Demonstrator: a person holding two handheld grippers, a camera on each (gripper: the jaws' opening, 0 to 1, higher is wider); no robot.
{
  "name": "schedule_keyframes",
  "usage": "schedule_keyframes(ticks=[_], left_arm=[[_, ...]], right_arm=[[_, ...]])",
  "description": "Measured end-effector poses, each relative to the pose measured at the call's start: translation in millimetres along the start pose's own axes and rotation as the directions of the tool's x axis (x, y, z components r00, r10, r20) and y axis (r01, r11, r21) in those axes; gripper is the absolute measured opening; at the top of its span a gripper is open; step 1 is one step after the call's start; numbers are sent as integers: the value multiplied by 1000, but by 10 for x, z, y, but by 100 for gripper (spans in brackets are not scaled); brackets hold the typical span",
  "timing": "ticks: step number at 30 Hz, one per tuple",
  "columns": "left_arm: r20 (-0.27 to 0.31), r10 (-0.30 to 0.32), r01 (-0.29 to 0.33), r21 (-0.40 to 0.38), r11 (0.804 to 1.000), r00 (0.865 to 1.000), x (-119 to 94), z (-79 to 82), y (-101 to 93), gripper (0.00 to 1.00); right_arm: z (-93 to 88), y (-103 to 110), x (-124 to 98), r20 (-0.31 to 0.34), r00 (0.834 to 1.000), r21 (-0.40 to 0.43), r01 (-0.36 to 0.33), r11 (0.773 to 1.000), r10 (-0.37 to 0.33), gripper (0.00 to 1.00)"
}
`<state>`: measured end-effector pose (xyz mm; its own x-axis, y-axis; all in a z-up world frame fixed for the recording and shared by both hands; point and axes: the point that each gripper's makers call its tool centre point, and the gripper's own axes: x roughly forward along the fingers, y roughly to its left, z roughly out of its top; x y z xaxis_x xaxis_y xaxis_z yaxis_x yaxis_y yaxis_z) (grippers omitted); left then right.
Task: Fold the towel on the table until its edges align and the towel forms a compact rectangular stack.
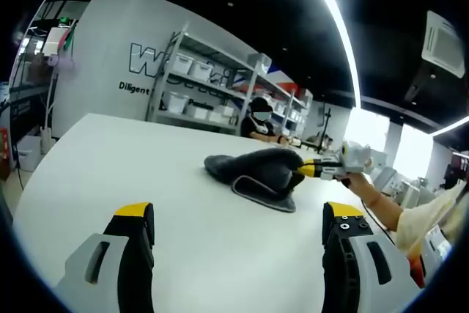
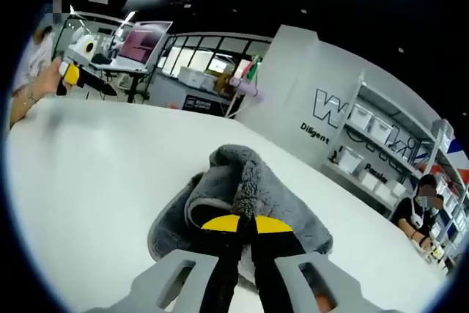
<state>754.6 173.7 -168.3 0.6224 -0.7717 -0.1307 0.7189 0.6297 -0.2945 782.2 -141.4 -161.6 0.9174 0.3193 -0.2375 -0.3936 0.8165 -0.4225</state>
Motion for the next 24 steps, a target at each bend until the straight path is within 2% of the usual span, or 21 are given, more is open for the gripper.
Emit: schedule_keyframes(ticks=[3, 13, 21, 24], left_arm=[[1, -2, 2, 0, 1000, 1000, -3, 8, -1, 93], [6, -7, 7, 2, 1000, 1000, -23, 50, 1, 93], [12, -11, 11, 1, 1000, 1000, -34, 65, -17, 93], [15, -12, 12, 2, 1000, 1000, -44, 79, -18, 93]], right_arm=[[151, -112, -66, 32, 999, -9, 34, 999, -34, 1], [474, -393, -134, 90, 990, -18, 107, 994, -105, 1], [832, -625, -174, 151, 975, -30, 171, 985, -165, 1], [1008, -697, -216, 191, 963, -28, 198, 980, -189, 1]])
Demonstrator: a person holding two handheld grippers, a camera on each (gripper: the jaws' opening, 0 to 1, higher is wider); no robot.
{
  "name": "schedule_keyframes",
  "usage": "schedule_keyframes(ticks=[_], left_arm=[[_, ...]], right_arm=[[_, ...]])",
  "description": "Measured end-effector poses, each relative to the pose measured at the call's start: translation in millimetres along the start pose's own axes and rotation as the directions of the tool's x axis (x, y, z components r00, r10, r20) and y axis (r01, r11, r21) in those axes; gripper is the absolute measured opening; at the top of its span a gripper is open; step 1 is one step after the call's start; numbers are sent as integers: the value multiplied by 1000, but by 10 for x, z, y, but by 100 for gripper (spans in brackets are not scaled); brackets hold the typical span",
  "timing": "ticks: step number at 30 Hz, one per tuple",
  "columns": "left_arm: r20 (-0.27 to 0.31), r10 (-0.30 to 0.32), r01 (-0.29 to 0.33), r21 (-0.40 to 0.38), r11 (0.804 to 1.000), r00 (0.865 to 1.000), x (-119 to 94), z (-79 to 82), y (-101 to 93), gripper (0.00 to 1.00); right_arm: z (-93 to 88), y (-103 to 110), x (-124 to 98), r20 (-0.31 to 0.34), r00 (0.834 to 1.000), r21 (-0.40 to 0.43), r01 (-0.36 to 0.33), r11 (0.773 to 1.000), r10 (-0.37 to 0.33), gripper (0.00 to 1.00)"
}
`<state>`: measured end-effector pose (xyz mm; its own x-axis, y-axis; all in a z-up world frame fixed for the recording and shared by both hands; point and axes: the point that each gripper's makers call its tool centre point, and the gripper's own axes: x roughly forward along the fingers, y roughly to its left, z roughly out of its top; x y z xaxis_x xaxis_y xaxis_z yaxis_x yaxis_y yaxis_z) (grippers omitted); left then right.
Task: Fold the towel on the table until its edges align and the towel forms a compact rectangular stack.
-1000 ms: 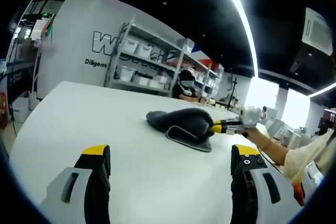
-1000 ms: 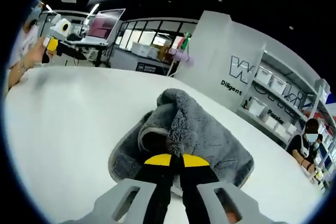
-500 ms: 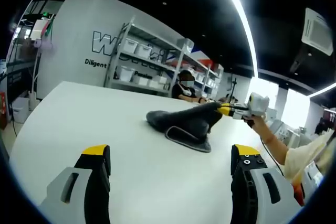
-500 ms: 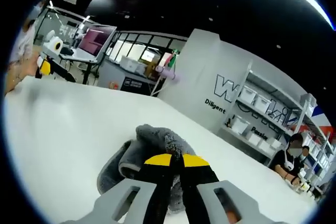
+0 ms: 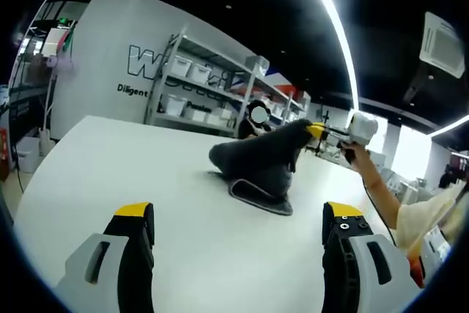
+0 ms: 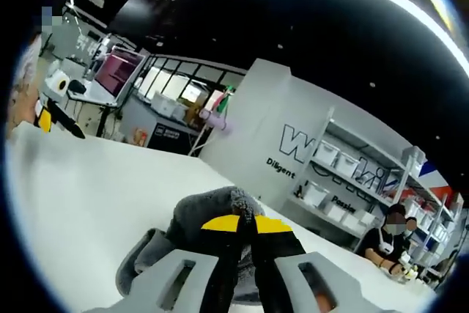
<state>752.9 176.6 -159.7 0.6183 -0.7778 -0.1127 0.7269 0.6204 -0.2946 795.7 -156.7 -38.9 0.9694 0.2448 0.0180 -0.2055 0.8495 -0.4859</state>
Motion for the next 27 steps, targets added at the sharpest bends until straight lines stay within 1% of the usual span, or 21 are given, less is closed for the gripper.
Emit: schedule_keyframes(ticks=[5, 7, 10, 12, 14, 19, 21, 25, 27], left_arm=[[6, 3, -3, -2, 1000, 1000, -12, 8, -2, 93], [5, 1, -1, -2, 1000, 1000, -10, 1, -12, 93], [5, -4, 4, -2, 1000, 1000, -5, -8, -29, 93], [6, -6, 6, -3, 1000, 1000, -5, -6, -37, 93], [11, -7, 7, -1, 1000, 1000, -18, 10, -44, 93], [29, -6, 6, 4, 1000, 1000, -54, 62, -50, 93], [33, -5, 5, 4, 1000, 999, -61, 73, -51, 93], [33, -10, 10, 6, 1000, 999, -57, 70, -66, 93], [32, -11, 11, 7, 1000, 999, -55, 70, -73, 93]], right_arm=[[248, -31, 41, 52, 999, 11, 6, 1000, -6, 1], [346, 13, 61, 73, 997, -8, -5, 1000, 5, 1], [524, 81, 104, 109, 994, -11, -15, 1000, 16, 1], [582, 113, 116, 120, 993, -9, -20, 1000, 20, 1], [710, 197, 149, 146, 988, 14, -44, 999, 41, 1], [886, 332, 193, 187, 980, 43, -76, 996, 67, 1], [952, 435, 217, 204, 975, 53, -99, 994, 86, 1], [1002, 613, 248, 222, 967, 78, -148, 986, 127, 1], [1012, 773, 254, 236, 958, 99, -190, 977, 163, 1]])
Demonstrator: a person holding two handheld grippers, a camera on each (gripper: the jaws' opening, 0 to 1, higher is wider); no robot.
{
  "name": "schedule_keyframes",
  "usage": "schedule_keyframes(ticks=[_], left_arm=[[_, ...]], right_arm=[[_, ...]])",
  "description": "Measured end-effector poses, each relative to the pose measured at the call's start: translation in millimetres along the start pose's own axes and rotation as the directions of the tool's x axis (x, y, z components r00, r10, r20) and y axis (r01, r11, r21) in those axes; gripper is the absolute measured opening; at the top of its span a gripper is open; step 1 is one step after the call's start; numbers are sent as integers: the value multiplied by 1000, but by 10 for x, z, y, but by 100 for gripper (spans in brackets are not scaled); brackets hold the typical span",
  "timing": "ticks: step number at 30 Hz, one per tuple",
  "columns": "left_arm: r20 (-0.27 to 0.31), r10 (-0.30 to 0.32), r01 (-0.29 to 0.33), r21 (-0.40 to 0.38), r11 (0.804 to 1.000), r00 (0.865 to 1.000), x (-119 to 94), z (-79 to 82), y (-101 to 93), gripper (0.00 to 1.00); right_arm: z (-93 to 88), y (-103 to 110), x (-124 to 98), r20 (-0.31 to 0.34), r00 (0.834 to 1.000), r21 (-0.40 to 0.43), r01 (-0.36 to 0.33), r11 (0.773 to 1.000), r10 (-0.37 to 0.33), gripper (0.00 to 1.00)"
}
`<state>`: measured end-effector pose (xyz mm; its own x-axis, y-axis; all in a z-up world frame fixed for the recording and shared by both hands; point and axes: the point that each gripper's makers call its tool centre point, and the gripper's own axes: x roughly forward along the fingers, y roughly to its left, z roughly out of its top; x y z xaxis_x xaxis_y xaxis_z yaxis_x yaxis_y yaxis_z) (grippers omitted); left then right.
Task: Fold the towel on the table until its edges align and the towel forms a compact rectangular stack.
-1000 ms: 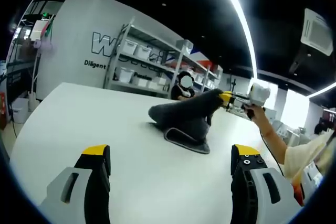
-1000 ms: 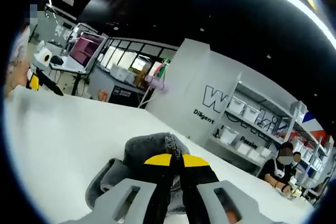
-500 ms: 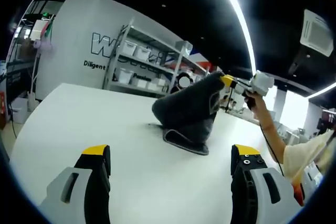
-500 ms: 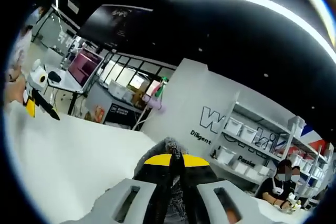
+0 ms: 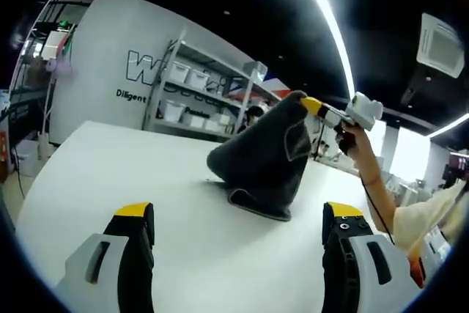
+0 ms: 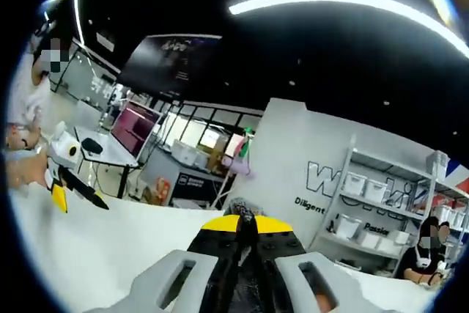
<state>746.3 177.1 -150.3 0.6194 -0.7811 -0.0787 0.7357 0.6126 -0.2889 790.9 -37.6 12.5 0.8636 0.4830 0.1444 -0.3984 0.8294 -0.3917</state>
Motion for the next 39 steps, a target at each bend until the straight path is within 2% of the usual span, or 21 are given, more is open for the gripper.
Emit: schedule_keyframes(ticks=[8, 13, 17, 25, 31, 32, 33, 39], left_arm=[[10, 0, 0, 4, 1000, 1000, -23, 41, 9, 93], [8, 3, -3, 3, 1000, 1000, -20, 30, 12, 93], [5, 5, -5, 2, 1000, 1000, -16, 29, 31, 93], [1, 10, -10, 2, 1000, 1000, -12, 25, 54, 93], [2, 10, -10, 2, 1000, 1000, -13, 26, 52, 93], [2, 10, -10, 2, 1000, 1000, -13, 27, 52, 93], [2, 9, -9, 2, 1000, 1000, -13, 30, 51, 93], [0, 9, -9, 2, 1000, 1000, -11, 20, 43, 93]], right_arm=[[-138, 624, 103, -6, 987, 57, -159, 986, 159, 1], [-315, 1051, 95, -29, 959, 129, -278, 952, 284, 1], [-499, 1286, 81, -58, 939, 166, -327, 930, 340, 1], [-839, 1748, 12, -126, 879, 232, -424, 876, 459, 1], [-1119, 2108, -118, -188, 812, 282, -493, 823, 552, 2], [-1137, 2123, -124, -191, 810, 286, -495, 821, 555, 2], [-1192, 2175, -148, -203, 798, 296, -502, 813, 567, 2], [-1360, 2365, -237, -237, 760, 315, -529, 788, 605, 2]])
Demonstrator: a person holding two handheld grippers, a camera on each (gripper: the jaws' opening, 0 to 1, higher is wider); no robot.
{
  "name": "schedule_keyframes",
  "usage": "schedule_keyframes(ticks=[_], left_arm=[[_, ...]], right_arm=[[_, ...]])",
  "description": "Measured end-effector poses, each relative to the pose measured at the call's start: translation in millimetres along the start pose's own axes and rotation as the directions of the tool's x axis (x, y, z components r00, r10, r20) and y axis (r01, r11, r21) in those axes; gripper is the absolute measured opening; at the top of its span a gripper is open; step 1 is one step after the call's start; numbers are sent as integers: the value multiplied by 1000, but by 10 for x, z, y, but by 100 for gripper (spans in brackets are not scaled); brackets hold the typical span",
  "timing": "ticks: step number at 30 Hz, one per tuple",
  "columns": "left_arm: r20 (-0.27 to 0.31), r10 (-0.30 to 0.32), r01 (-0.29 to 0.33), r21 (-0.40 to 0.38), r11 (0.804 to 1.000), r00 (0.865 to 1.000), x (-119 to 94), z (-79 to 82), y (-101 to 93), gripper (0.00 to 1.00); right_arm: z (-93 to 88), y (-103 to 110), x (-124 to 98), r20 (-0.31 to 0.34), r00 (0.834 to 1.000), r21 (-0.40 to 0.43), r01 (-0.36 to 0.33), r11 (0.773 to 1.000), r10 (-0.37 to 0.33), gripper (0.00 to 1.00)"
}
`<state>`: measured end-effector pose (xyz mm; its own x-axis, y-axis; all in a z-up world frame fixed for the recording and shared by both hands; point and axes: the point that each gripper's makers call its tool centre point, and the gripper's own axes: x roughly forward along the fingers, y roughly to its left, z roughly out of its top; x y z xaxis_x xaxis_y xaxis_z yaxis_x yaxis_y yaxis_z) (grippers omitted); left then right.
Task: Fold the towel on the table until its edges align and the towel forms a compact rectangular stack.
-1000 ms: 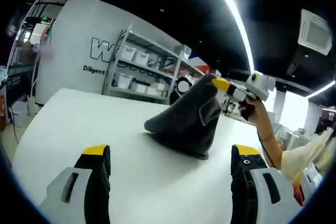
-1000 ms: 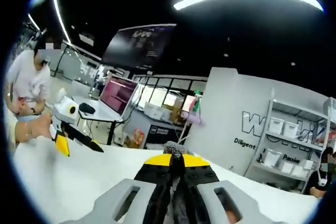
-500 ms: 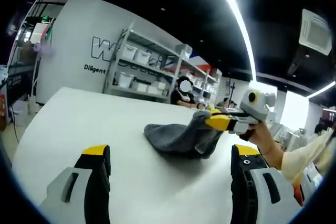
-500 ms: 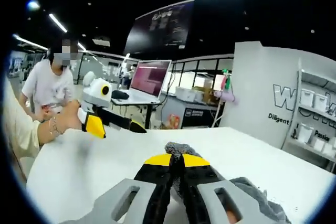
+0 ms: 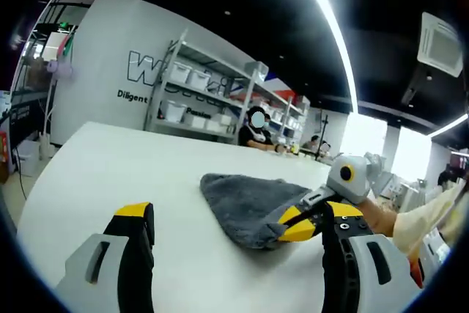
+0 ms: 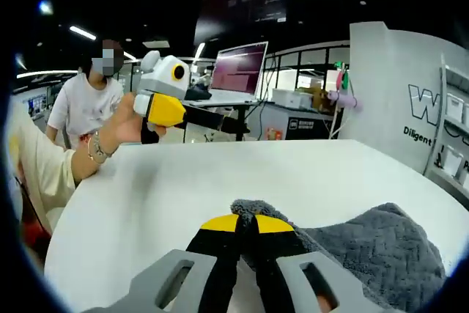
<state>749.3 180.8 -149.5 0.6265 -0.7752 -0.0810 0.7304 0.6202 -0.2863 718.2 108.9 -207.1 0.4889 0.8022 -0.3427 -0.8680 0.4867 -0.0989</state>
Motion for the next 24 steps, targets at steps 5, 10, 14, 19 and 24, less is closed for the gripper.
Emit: schedule_keyframes(ticks=[5, 10, 14, 19, 24], left_arm=[[-1, 0, 0, 0, 1000, 1000, -1, -4, -6, 93], [2, -2, 2, 1, 1000, 1000, -6, -2, -26, 93], [1, -6, 6, 0, 1000, 1000, -4, -5, -42, 93], [0, -8, 8, -1, 1000, 1000, 1, -13, -54, 93], [-1, -8, 8, -2, 1000, 1000, 1, -17, -55, 93]], right_arm=[[-145, 99, 64, -37, 999, 46, -37, 998, 39, 6], [-290, 176, 107, -79, 995, 61, -54, 997, 58, 8], [-340, 202, 118, -96, 993, 66, -60, 996, 66, 10], [-357, 238, 111, -108, 991, 86, -67, 994, 76, 15], [-309, 272, 52, -107, 992, 68, -58, 996, 65, 19]])
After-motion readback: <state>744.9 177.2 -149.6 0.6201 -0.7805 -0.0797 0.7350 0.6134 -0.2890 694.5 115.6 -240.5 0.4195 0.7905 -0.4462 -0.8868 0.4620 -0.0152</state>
